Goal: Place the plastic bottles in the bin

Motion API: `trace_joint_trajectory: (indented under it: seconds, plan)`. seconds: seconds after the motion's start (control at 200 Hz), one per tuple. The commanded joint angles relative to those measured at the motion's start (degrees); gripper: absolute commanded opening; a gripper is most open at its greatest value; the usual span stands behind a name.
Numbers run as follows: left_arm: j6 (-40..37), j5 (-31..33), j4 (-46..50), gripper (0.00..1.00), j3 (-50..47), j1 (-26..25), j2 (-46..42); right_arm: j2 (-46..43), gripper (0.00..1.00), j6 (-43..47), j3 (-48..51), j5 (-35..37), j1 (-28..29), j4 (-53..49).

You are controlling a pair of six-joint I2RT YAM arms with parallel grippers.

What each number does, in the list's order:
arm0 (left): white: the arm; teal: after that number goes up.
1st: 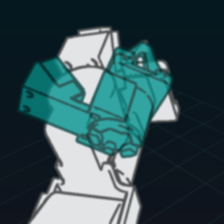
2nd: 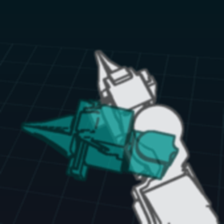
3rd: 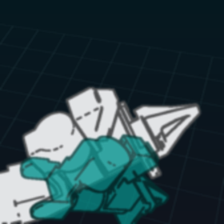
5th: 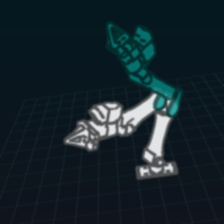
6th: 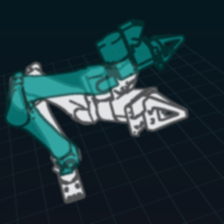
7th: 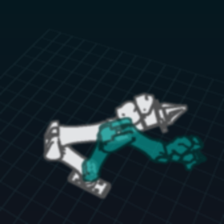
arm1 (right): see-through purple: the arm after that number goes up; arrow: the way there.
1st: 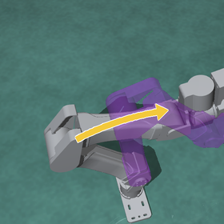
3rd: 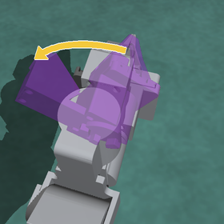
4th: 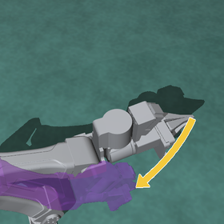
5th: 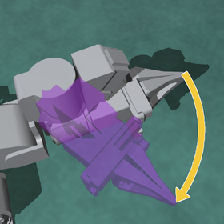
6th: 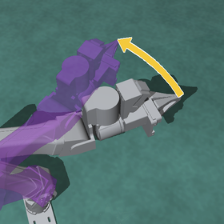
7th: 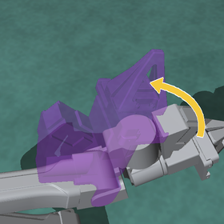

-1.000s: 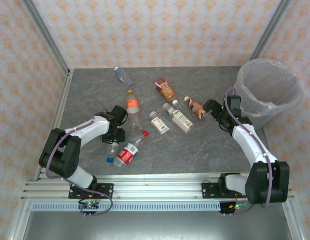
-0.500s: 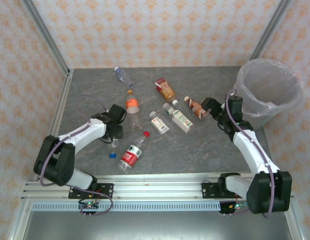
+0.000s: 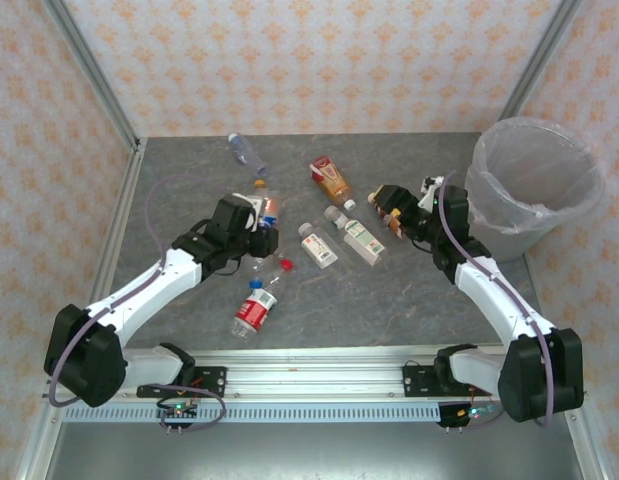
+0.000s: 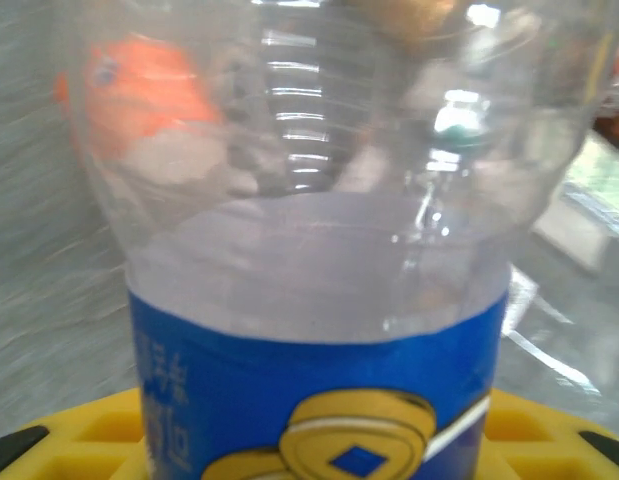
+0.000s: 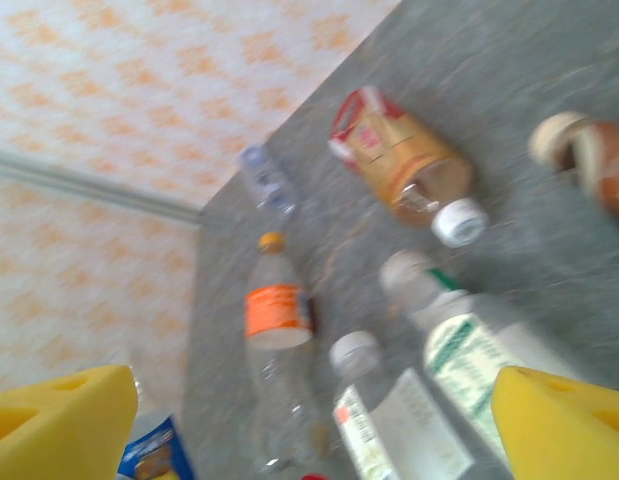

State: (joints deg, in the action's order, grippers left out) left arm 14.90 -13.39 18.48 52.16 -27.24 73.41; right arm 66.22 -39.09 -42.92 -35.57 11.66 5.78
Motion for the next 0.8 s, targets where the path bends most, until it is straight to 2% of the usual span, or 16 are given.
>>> trace_joint_trajectory:
  seconds: [0.0, 0.17, 0.3, 0.405, 0.49, 0.621, 0.711, 0.796]
  plan:
    - [-3.7, -10.6, -5.8, 0.49, 4.9, -2.8, 3.0, 0.4, 0.93, -3.5, -2.2, -5.4, 2.7, 6.8]
    - [-1.2, -25.5, -12.8, 0.49, 10.2, -5.1, 9.1, 1.3, 0.94, -4.9, -4.2, -9.4, 7.3, 12.6]
    - [2.6, -37.5, -18.6, 0.49, 13.8, -5.2, 13.1, 2.5, 0.94, -2.8, -4.6, -11.7, 8.4, 16.1]
    - [1.7, -41.6, -17.8, 0.49, 16.3, -5.2, 14.3, 2.0, 0.95, 1.1, -5.7, -9.0, 8.4, 12.4]
    - [0.6, -45.0, -16.5, 0.50, 18.0, -5.2, 14.7, 2.0, 0.95, 2.7, -6.9, -9.5, 8.4, 10.8]
    - [0.0, -47.3, -15.0, 0.50, 19.8, -5.3, 15.7, 3.4, 0.95, 1.4, -7.8, -12.5, 8.4, 14.4]
    - [0.4, -47.6, -15.5, 0.50, 20.5, -5.3, 16.0, 4.5, 0.93, -0.2, -7.6, -15.7, 8.4, 19.1]
    - [0.9, -48.4, -16.1, 0.50, 20.9, -5.5, 16.2, 5.2, 0.88, 0.5, -8.0, -16.0, 8.4, 19.0]
